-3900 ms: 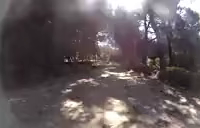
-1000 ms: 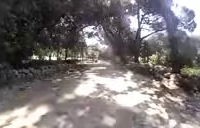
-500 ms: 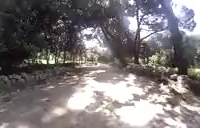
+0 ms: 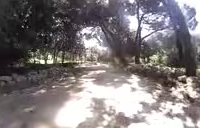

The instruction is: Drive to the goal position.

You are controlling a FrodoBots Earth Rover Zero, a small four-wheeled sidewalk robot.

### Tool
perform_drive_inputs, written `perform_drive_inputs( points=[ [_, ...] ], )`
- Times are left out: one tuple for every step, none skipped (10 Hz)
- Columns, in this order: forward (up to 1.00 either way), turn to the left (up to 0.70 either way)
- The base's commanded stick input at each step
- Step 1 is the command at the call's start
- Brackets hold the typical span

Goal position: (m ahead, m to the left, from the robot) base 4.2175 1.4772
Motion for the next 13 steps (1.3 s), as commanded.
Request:
perform_drive_inputs(
  points=[
    [0.85,0.09],
    [0.85,0.27],
    [0.85,0.17],
    [0.85,0.03],
    [0.85,0.00],
    [0.85,0.00],
    [0.85,0.00],
    [0.85,0.00],
    [0.85,0.00],
    [0.85,0.00],
    [0.85,0.00],
    [0.85,0.00],
    [0.85,0.00]
  ],
)
